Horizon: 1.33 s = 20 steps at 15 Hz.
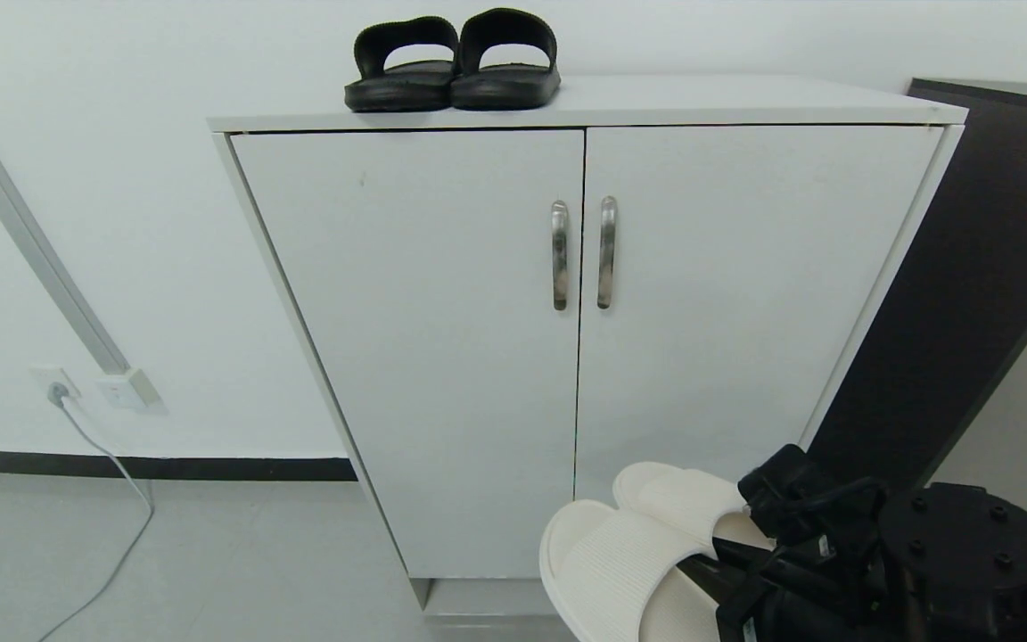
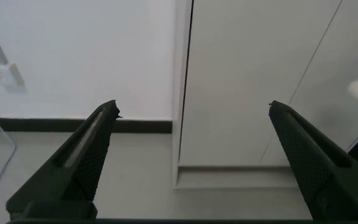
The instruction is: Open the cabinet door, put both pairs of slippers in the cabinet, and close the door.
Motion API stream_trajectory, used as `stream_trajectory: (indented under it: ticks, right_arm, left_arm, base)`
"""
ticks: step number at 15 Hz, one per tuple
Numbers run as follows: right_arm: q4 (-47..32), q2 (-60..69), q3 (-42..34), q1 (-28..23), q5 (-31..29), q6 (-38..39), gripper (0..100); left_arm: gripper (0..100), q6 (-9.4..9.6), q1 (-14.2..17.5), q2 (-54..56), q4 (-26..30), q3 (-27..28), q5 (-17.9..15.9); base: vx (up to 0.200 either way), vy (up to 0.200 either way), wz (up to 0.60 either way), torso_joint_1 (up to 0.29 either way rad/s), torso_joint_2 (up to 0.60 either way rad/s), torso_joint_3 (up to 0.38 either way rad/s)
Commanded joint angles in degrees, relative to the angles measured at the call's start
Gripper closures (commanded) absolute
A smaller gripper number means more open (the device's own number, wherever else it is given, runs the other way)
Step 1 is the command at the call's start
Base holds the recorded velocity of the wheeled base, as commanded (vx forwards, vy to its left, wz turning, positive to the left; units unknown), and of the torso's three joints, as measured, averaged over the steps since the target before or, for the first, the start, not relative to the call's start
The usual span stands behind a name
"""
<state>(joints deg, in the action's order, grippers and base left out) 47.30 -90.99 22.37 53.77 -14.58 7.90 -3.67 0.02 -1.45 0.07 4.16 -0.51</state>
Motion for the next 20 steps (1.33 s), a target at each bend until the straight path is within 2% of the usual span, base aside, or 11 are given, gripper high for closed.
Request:
stream_trajectory:
  ticks: [1,2,6,8,9,11,12,14,15,17,20]
  right_arm:
    - [0.1,-0.2,0.0,0.0,0.1,0.0,100]
    - [0.1,-0.3,0.0,0.0,0.1,0.0,100]
    - [1.6,-0.7,0.0,0.2,0.2,0.0,100]
    - [1.7,-0.8,0.0,0.4,0.2,0.0,100]
    - [1.7,-0.8,0.0,0.3,0.2,0.0,100]
    - [1.7,-0.9,-0.1,0.4,0.1,0.0,100]
    - [1.7,-0.9,-0.1,0.4,-0.2,-0.1,100]
    - [1.7,-0.7,-0.1,1.2,-0.4,-0.1,100]
    - [1.7,-0.9,-0.1,1.2,-0.4,-0.1,100]
    - [1.7,-1.3,-0.2,1.2,-0.2,0.0,100]
    - [1.7,-2.0,-0.1,1.2,-0.1,0.0,100]
  left_arm:
    - [0,-2.31,-0.4,-11.7,-0.4,8.1,-4.1]
    - [0,-2.13,-0.6,-16.3,-1.8,9.4,-7.4]
    - [0,-2.04,-1.3,-35.5,-19.8,10.7,-22.6]
    - [0,-1.96,-3.2,-44.1,-25.8,12.9,-24.6]
    - [0,-2.04,-5.3,-46.6,-27.0,14.0,-24.4]
    - [0,-2.4,-17.3,-53.1,-29.0,17.6,-22.0]
    - [0,-2.48,-25.4,-55.8,-29.3,19.6,-15.5]
    - [0,-3.63,-38.0,-62.8,-31.9,25.1,-4.3]
    - [0,-3.54,-41.6,-65.7,-33.0,27.4,-2.9]
    - [0,-3.01,-44.5,-72.6,-33.3,32.5,-1.9]
    - [0,-2.75,-45.9,-80.6,-34.0,39.7,-4.7]
  base:
    - [0.0,0.0,0.0,0.0,0.0,0.0]
    - [0.0,0.0,0.0,0.0,0.0,0.0]
    - [0.0,0.0,0.0,0.0,0.0,0.0]
    - [0.0,0.0,0.0,0.0,0.0,0.0]
    - [0.0,0.0,0.0,0.0,0.0,0.0]
    - [0.0,0.0,0.0,0.0,0.0,0.0]
    - [0.0,0.0,0.0,0.0,0.0,0.0]
    - [0.0,0.0,0.0,0.0,0.0,0.0]
    - [0.0,0.0,0.0,0.0,0.0,0.0]
    - [0.0,0.0,0.0,0.0,0.0,0.0]
    - [0.0,0.0,0.0,0.0,0.0,0.0]
